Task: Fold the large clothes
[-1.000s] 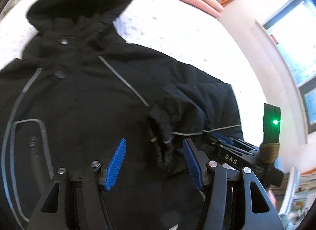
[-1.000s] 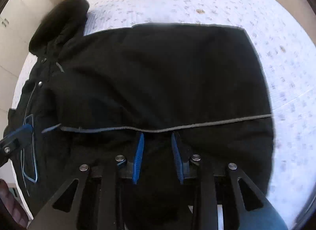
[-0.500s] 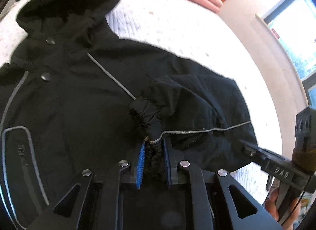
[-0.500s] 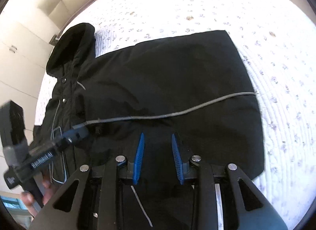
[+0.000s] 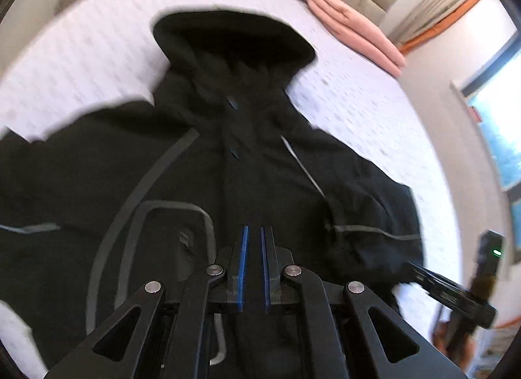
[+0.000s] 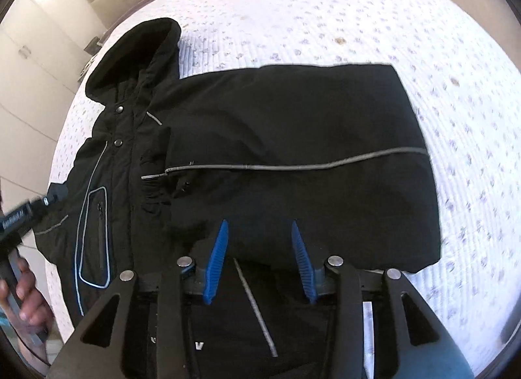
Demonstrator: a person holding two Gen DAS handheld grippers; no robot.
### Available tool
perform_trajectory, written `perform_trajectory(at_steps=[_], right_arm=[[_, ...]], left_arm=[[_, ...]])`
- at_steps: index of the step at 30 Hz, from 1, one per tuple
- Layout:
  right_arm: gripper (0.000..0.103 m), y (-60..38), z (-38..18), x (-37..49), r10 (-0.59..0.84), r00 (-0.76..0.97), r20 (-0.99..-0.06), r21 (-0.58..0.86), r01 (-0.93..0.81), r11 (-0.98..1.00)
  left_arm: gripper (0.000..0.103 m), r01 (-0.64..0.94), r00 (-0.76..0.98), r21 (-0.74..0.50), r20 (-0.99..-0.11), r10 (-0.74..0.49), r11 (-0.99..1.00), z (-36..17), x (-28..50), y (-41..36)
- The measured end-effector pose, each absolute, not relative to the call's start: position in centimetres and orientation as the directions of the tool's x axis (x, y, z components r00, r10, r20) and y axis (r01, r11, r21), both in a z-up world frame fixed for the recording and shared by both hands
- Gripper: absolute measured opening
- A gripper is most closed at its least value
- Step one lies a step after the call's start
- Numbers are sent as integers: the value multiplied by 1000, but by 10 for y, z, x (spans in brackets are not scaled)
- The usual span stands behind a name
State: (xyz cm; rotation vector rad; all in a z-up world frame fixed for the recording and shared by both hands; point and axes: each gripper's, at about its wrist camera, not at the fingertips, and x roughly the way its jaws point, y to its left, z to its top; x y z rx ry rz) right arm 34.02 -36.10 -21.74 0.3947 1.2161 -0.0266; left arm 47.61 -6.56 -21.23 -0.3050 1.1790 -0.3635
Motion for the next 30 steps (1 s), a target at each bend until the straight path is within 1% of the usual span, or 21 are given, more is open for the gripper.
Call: perform_trajectory(at_steps=[1,2,3,4,5,8,12,13,14,15,16,17,19,22,25,27,30], right_arm=[[45,-361,-218,340,191,353,-916,285,237,929],[45,-359,-219,339,190,351,-917,285,241,928],[46,-357,-221,339,186,346,-919,279,242,929],[46,-355,-223,340,180,340,-923,271,242,932],[46,-352,-224,340,175,336,-926,263,238,935],[46,-347,-224,339,160,332,-930,243,223,944],[50,-344,-227,339,153,329,-932,234,222,947],[50,-346,-228,338,152,327,-933,233,224,946],[50,-349,-227,335,150,327,-933,232,226,946],[50,-349,-227,334,149,328,-933,231,229,946],[50,-350,-226,333,150,332,-931,235,232,944],[50,-350,-225,332,150,336,-930,236,235,943],[50,-352,-222,331,144,345,-928,236,243,941],[50,-356,-216,331,127,357,-925,229,258,939],[50,-356,-210,335,128,377,-917,240,266,934],[50,-354,-208,340,133,383,-914,246,261,934],[50,-340,-214,349,152,378,-913,253,234,939]], left_arm=[[14,137,313,-436,-833,-457,889,-217,475,-74],[29,161,298,-444,-830,-472,881,-222,474,-87],[41,177,285,-453,-826,-486,874,-225,472,-94],[65,191,264,-468,-822,-504,863,-232,472,-107],[71,200,251,-480,-818,-518,854,-236,472,-116],[71,230,209,-503,-810,-547,833,-253,478,-145],[70,243,156,-543,-796,-585,804,-276,493,-169],[60,238,143,-548,-797,-587,802,-282,496,-172],[27,235,122,-563,-792,-599,792,-290,500,-176],[21,231,100,-576,-788,-607,785,-295,502,-178],[19,221,105,-583,-783,-613,782,-297,503,-177],[17,217,132,-591,-771,-623,777,-293,501,-173],[16,213,183,-581,-766,-616,786,-277,497,-160],[16,204,274,-594,-729,-628,778,-237,487,-126],[15,195,360,-565,-720,-594,802,-206,476,-89],[16,186,388,-541,-726,-567,820,-196,469,-61],[16,154,397,-461,-781,-482,874,-205,460,-27]])
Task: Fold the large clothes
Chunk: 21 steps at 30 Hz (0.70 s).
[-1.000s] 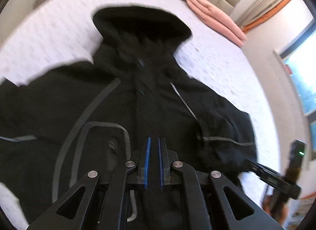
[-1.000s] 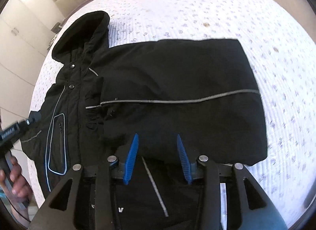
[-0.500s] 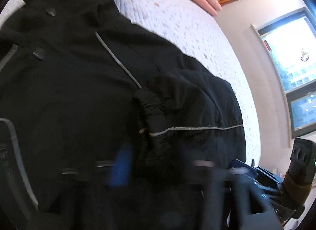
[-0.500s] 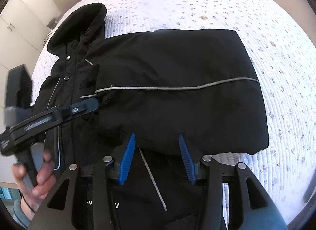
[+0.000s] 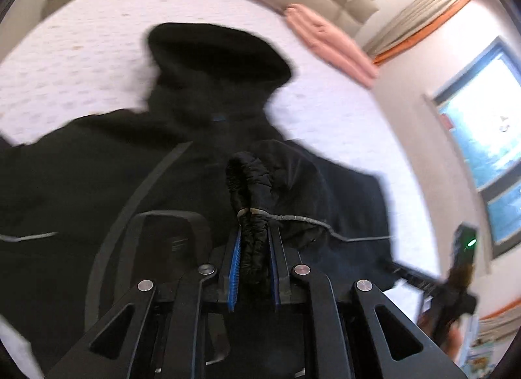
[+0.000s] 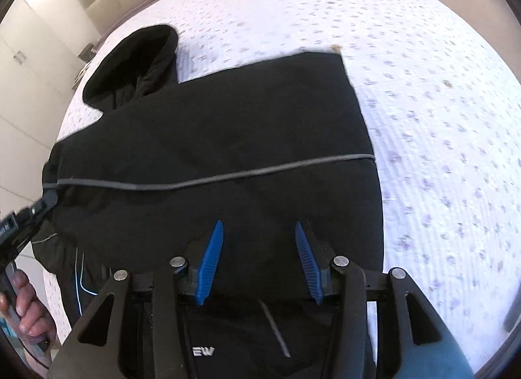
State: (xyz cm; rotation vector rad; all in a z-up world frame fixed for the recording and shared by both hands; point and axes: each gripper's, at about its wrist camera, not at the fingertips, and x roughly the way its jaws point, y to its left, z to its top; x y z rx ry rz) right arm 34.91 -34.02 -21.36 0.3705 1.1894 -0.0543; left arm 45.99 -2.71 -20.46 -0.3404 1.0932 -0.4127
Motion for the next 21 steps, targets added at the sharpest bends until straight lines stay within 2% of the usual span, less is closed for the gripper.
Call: perform_trajectory(at_steps=[7,10,13,16,21], right_arm=[[50,-280,-236,375,161,342,-926,217,134,967],[56,-254,-247,383,156,312,-937,190,82,978],[58,-228,-264,387,74,255,-964,81,17,997],[61,-207,-270,392,-10,241,-971,-18,-32,999],[61,-200,-242,389,56,286,-957,42,-54,998]], left_arm=[[16,-18,339,-346,-885,-320,938,-255,435,31],[17,-95,340,-364,-887,-313,927,-268,424,48],[21,-100,340,-353,-891,-302,930,-273,421,53],[19,-76,352,-336,-890,-289,939,-264,422,53],[18,-77,448,-296,-864,-232,952,-227,421,69]])
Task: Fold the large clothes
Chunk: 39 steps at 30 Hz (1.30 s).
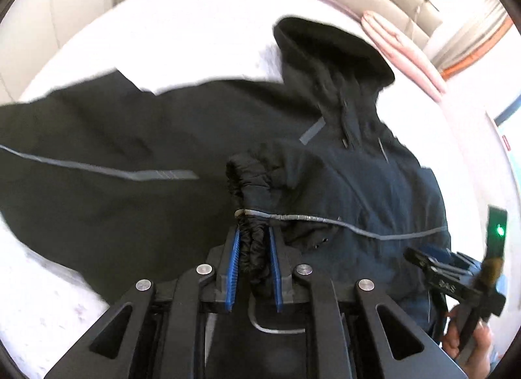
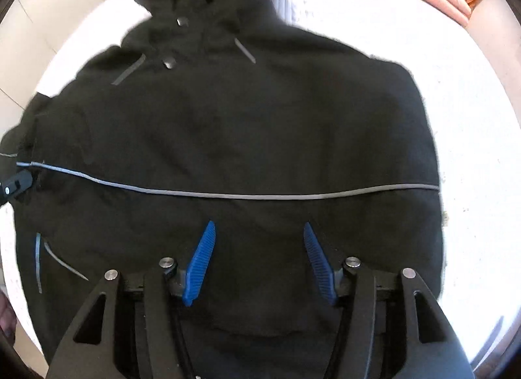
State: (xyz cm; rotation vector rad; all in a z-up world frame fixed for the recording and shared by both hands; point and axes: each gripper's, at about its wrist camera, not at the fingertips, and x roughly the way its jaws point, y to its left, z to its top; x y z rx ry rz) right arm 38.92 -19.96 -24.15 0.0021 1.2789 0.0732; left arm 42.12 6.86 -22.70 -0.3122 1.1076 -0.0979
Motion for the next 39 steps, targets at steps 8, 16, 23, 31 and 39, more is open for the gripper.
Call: perform_trajectory(at_steps=[8,16,23,31,39], right_arm=[[63,-205,-266,394,-27,209,-977,-30,-14,999],[67,-210,-264,392,-7,228,-974,-13,-26,1000],[68,-199,-226,378,37,268,-963,27,-40,999],[83,-197,-264,380,-55,93,-994,-65,-107,992],[90,-201,-268,386,-55,85,-995,-63,-95,994]], left_arm=[[27,-151,365,-189,-923,-123,970,-264,432,90],[51,-194,461,-170,-885,-63,966,-209,409,98],[55,25,381,-310,-876,-296,950,-231,424,24],[55,10,323,-282,-907,-270,959,-283,434,9],[55,-203,433,-262,-888,-153,944,-227,400,121]])
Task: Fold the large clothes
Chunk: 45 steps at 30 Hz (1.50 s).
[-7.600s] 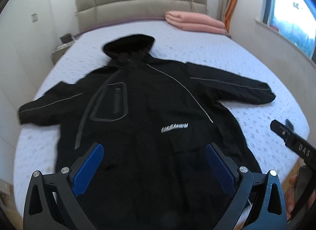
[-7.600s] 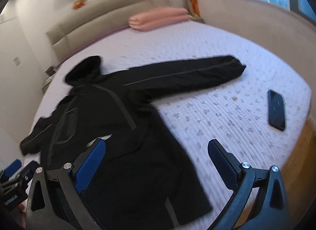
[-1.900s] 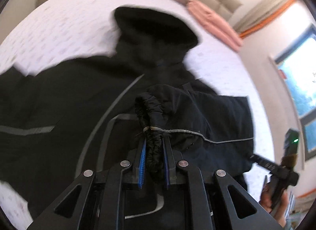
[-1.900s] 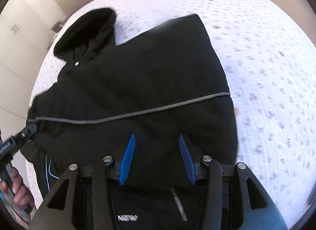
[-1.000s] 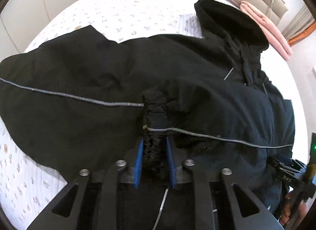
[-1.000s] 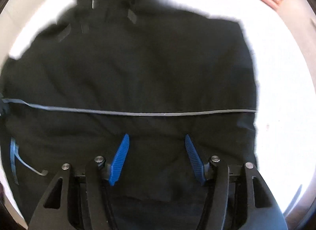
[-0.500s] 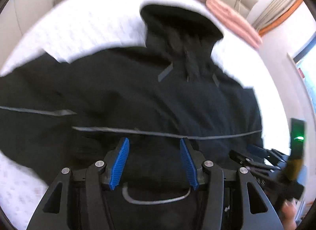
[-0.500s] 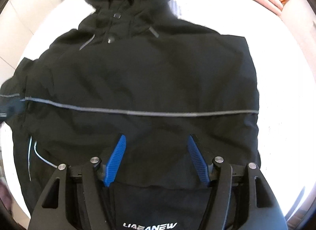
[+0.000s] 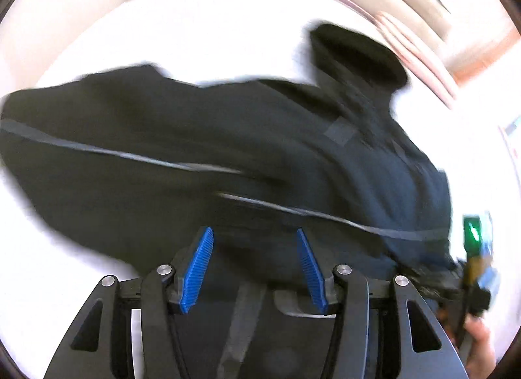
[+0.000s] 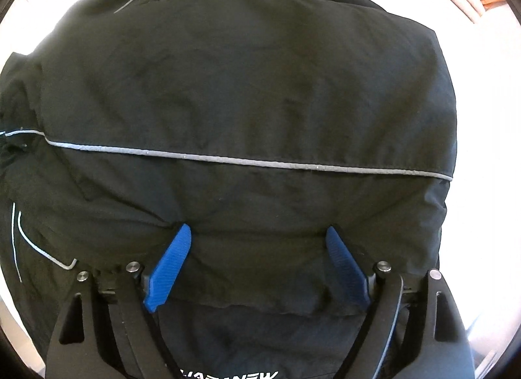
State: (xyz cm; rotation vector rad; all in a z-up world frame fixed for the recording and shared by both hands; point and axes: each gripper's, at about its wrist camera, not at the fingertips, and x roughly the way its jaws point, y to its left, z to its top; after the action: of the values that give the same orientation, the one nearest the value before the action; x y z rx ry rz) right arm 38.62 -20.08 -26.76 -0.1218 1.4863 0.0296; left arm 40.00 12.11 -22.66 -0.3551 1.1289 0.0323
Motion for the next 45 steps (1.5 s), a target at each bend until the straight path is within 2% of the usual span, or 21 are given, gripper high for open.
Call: perform_trajectory(at_steps=[5,8,11,14,19,22,24,25,28,29,31,35,40,45], right_arm=[[94,-179,-248,401,-65,83,-994,-72,-91,993],[98,-178,-247,402,-71,79,-994,-77,-83,994],[103,-182,-253,407,-84,75,-994,-90,-75,993],[103,-183,-255,410,-84,71,-994,-89,-72,993],[103,-189,-260,411,-86,78,-993,-91,-71,993],[103,-188,-263,411,-94,73,-993,-98,-64,993],[103,-187,-262,412,-99,66,-993,-103,-60,993],[103,-185,-259,411,-100,63,-993,-104,-58,993],[103,-185,-259,413,-103,50,-993,-106,-55,993],[103,-185,-259,414,-103,49,-993,-106,-56,993],[103,-185,-258,415,-101,48,-994,-103,-57,993],[103,-186,-259,419,-102,41,-994,-104,-55,993],[103,-188,-263,421,-87,51,-995,-90,-64,994],[103,-189,-264,423,-78,62,-995,-82,-74,994]], left_arm=[[60,-565,441,-220,-895,66,795,-223,386,273],[60,-692,413,-216,-901,132,689,-230,381,357],[60,-761,406,-263,-906,119,593,-247,386,419],[60,-790,416,-319,-906,76,523,-267,395,468],[64,-789,444,-409,-895,-34,458,-304,410,506],[65,-782,467,-442,-883,-58,440,-314,411,517],[58,-772,464,-431,-885,-50,467,-314,423,513],[36,-762,470,-440,-880,-61,476,-312,426,512],[16,-745,455,-390,-891,-17,541,-289,432,498],[12,-748,432,-351,-902,12,563,-275,433,489],[11,-744,438,-311,-895,81,591,-243,425,471],[10,-619,542,-266,-826,156,739,-185,415,416],[9,-529,543,-128,-811,218,839,-174,422,352],[8,-329,583,-24,-791,184,944,-158,430,255]])
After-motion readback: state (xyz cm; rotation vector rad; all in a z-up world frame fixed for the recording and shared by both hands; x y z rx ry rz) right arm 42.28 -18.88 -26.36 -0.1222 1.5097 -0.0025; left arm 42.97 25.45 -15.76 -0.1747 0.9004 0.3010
